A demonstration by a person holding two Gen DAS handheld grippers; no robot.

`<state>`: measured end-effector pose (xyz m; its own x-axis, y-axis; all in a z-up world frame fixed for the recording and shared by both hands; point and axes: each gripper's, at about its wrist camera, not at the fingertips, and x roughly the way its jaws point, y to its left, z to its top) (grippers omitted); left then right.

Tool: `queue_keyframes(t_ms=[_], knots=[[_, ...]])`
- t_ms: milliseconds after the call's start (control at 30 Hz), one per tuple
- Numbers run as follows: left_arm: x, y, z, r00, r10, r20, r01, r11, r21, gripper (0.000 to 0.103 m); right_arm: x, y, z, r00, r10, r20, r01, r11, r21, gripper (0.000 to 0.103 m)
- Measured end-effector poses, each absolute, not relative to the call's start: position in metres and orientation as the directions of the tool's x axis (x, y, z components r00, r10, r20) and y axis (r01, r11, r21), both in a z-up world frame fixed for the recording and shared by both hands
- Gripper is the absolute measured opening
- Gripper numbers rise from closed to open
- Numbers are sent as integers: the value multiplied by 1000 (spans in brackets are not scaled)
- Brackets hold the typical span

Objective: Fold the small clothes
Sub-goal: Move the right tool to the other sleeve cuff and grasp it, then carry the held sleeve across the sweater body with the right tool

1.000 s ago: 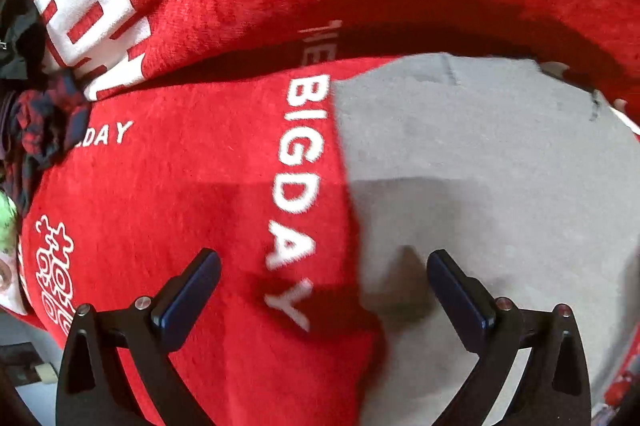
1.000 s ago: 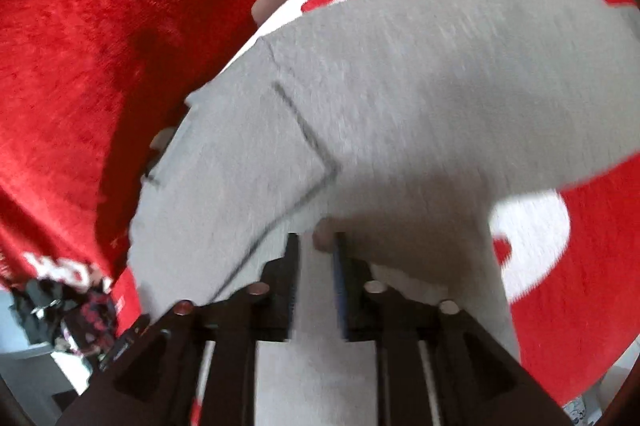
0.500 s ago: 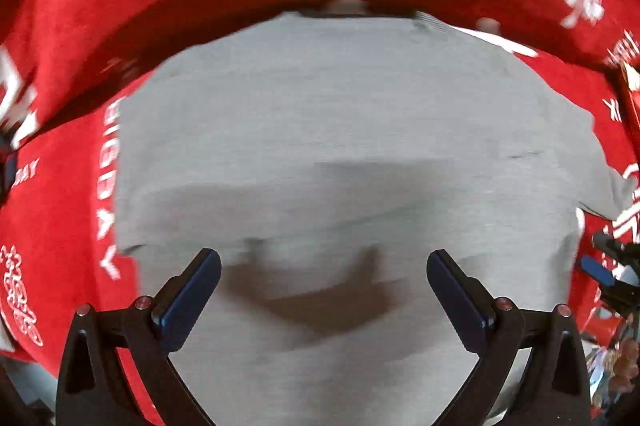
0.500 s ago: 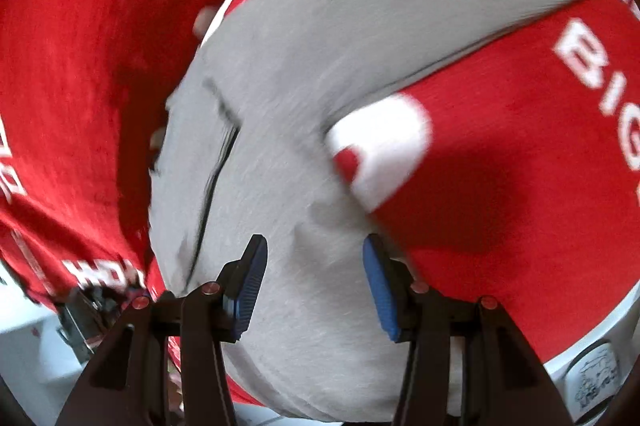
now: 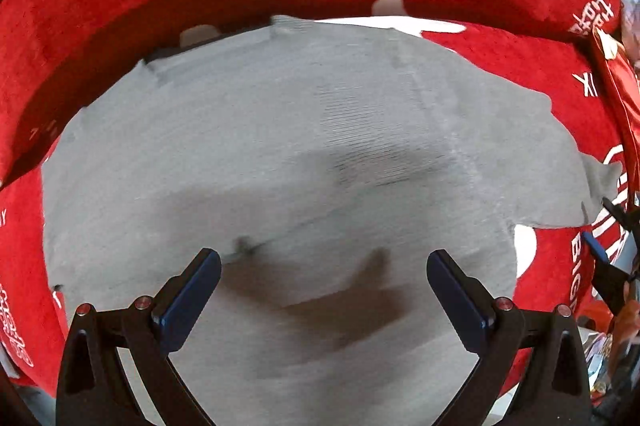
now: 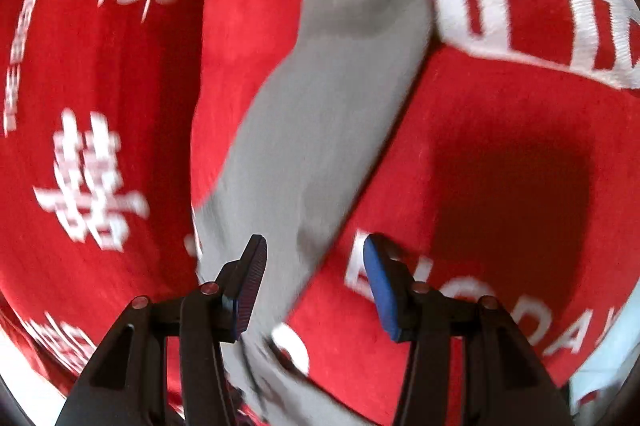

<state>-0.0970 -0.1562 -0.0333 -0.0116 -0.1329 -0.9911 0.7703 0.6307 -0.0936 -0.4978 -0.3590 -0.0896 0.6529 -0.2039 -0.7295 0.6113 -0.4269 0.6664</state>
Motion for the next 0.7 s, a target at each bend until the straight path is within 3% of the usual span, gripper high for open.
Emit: queue_keyframes(t_ms=[333,400,433,467,700], knots=[[-106,-184,-36,1,-136,-991,773,628,-85,103,-518,-390,-114,697,-357,-622,398,-530,749,54],[-105,-185,-36,8,-141,-990,771,631,-84,103,-523,-392,-120,734,-369,-571,335,-535,776,40],[-104,-184,-36,12,-143,-990,769,634,-82,103,-518,-393,-124,765,-369,-528,289,-536,793,12],[-103,-184,-35,15,-146,-989,767,637,-82,103,-515,-394,-127,793,-367,-486,250,-531,810,5],[-89,-165,-27,35,-160,-987,735,673,-83,103,-453,-405,-89,930,-294,-221,116,-335,935,5]])
